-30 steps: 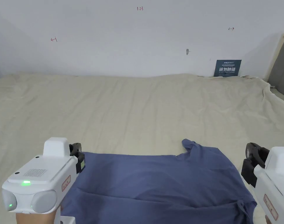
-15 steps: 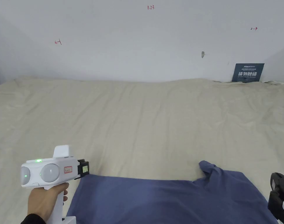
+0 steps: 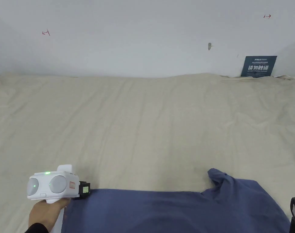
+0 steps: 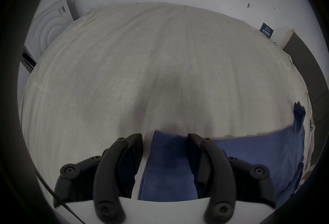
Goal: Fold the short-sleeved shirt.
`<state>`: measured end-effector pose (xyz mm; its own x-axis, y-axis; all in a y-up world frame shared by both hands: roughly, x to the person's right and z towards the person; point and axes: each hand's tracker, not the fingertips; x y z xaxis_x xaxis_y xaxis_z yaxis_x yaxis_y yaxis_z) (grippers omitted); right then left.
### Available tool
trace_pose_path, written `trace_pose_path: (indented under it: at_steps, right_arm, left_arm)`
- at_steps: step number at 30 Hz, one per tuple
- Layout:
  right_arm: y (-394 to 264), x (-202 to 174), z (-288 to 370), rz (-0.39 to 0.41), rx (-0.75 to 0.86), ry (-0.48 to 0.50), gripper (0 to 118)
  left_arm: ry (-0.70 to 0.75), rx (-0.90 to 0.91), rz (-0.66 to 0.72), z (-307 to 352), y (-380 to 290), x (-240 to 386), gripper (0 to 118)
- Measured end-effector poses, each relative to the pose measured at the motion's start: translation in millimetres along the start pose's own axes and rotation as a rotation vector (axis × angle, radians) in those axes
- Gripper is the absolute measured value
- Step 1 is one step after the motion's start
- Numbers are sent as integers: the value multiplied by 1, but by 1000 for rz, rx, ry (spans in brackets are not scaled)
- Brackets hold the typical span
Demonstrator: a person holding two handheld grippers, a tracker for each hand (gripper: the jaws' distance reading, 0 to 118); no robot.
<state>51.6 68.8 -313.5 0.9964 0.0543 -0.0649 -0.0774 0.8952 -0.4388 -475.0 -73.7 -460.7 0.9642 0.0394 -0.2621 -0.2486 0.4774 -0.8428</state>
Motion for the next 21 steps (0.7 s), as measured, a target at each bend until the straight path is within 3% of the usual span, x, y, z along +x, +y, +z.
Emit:
trace_pose_path:
  at_steps: [1, 3, 5, 8, 10, 11, 12, 14, 15, 18, 21]
  right_arm:
    - [0, 0, 0, 0, -2, 0, 0]
    - [4, 1, -2, 2, -13, 5, 0]
    - [8, 4, -4, -1, -26, 12, 0]
    - [13, 9, -18, -21, -69, 29, 0]
    - [5, 38, -55, -31, -105, 44, 1]
    - [7, 42, -66, -48, -128, 44, 9]
    - [8, 48, -81, -53, -154, 41, 27]
    - [7, 57, -112, -28, -212, 25, 79]
    - [7, 59, -125, -20, -238, 29, 84]
    - [1, 69, -174, 48, -324, 30, 84]
    - [-7, 66, -208, 39, -399, 25, 84]
  left_arm:
    - [22, 51, -17, 4, -2, 2, 25]
    - [4, 56, -33, 8, -3, 5, 20]
    - [-38, 58, -48, 13, -3, 6, 2]
    - [-81, 139, -70, 44, -8, 9, 1]
    - [-135, 187, -50, 68, -12, 7, 1]
    - [-164, 213, -42, 79, -13, 3, 1]
    - [-182, 225, -46, 91, -16, 2, 1]
    - [-192, 244, -66, 109, -22, 1, 1]
    - [-194, 259, -80, 124, -26, 5, 1]
    - [-207, 268, -86, 140, -31, 4, 1]
    - [-213, 279, -79, 147, -34, 4, 1]
